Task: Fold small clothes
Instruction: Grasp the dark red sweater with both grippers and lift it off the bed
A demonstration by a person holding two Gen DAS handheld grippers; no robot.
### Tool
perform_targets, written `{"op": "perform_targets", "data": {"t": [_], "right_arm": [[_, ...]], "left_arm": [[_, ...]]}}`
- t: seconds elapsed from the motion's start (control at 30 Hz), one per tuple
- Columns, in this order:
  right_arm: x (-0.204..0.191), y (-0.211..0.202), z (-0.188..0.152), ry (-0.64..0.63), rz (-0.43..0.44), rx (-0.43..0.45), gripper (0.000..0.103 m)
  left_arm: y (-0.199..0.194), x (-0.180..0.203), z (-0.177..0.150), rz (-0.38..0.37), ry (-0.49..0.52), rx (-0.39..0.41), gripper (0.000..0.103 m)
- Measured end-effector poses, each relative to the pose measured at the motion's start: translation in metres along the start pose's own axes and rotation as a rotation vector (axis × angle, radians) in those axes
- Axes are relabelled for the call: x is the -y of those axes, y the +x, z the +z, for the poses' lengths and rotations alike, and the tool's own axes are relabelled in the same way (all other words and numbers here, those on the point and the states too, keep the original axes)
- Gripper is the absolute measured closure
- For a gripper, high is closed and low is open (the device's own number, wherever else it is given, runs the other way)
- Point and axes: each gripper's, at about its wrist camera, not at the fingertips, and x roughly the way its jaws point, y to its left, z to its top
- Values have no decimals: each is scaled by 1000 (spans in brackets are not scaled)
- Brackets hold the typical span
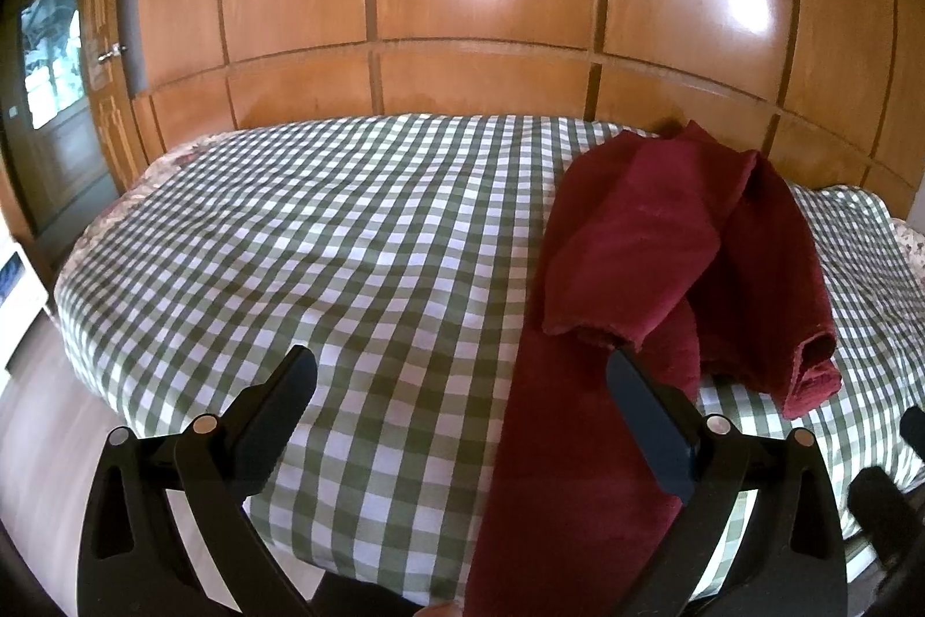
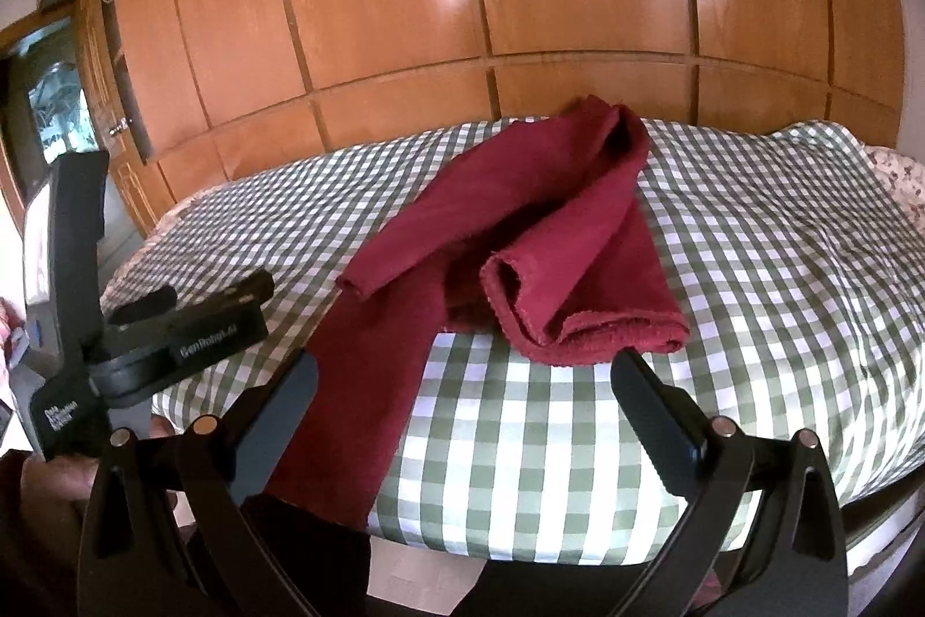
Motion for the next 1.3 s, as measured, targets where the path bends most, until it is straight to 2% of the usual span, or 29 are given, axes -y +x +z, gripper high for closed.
{"op": "perform_targets", "data": {"t": [0.13,0.3,0.37,0.4,0.53,0.67,0.77,0.83,0.87,0.97,1.03,1.1,1.13,1.3], "right_arm": [[11,3,23,21,48,-8,2],[15,11,67,15,85,45,2],[17,28,85,31,97,24,8],[17,37,91,37,101,11,14],[21,89,107,63,90,-118,35],[19,147,109,72,76,-268,38],[29,193,102,150,51,-390,42],[37,210,100,206,42,-416,47],[40,214,99,226,44,-421,48],[44,226,102,269,61,-418,60],[42,224,107,258,74,-400,80],[40,218,114,219,78,-363,92],[38,215,117,202,87,-336,95],[46,190,140,157,94,-236,96]], "left_arm": [[11,0,-2,-1,17,-29,4],[24,-2,-6,-35,55,-76,4],[26,-2,-7,-74,62,-87,4],[27,-3,-7,-89,65,-88,4],[29,-1,-8,-138,79,-94,4],[34,2,-11,-143,92,-111,4],[37,4,-13,-156,102,-129,4],[38,6,-14,-164,109,-135,4],[39,7,-14,-171,113,-139,4],[41,9,-15,-180,123,-145,4],[42,11,-16,-184,130,-150,4],[44,12,-16,-189,134,-157,4],[44,12,-17,-190,135,-160,4],[49,17,-18,-201,148,-177,4]]}}
